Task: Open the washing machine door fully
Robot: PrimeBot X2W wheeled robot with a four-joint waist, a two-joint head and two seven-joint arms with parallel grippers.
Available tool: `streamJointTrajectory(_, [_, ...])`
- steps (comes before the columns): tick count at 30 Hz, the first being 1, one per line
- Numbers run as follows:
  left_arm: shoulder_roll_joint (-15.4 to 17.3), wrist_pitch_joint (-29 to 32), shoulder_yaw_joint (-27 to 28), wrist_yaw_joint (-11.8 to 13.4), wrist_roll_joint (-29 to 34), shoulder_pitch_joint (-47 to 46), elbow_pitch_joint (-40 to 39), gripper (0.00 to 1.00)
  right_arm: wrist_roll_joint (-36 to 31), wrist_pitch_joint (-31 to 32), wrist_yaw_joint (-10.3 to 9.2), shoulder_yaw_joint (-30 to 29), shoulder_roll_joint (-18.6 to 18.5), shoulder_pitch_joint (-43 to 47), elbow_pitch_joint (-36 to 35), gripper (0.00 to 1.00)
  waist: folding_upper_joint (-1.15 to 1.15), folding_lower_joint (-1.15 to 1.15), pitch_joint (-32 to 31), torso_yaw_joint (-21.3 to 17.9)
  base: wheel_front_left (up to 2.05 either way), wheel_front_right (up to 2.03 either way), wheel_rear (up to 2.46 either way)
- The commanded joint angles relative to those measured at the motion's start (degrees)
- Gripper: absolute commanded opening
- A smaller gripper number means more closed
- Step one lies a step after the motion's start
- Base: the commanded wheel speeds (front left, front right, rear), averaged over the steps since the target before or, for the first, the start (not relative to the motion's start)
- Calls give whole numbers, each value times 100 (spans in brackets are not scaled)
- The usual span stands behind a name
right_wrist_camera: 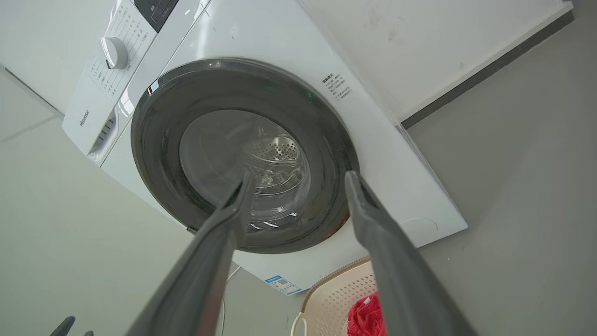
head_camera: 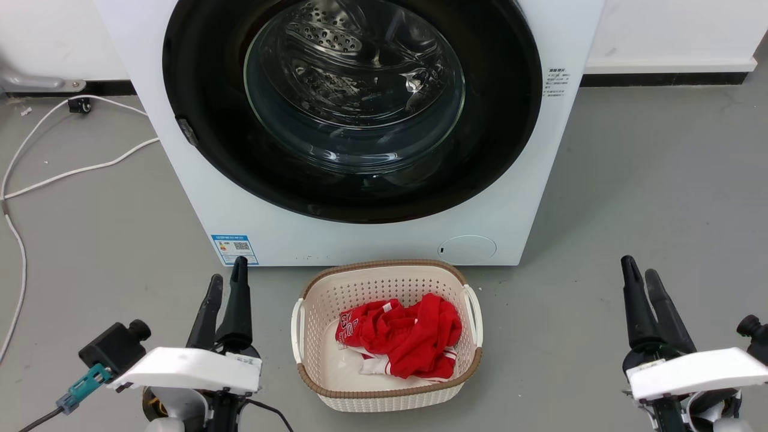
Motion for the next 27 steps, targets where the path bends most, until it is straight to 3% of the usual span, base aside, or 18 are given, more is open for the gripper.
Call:
streamJointTrajectory(1, [14,-79,-59,59,357,-10,-124,100,-376,-80,1,34,5,-2,-115,100,0,0,3,-4,0,0,0])
streamJointTrajectory(27, [190,-500,-474,417,2464,22,-284,100,-2472,-500,1,23,9,164,-29,100,0,0,3,16,0,0,0])
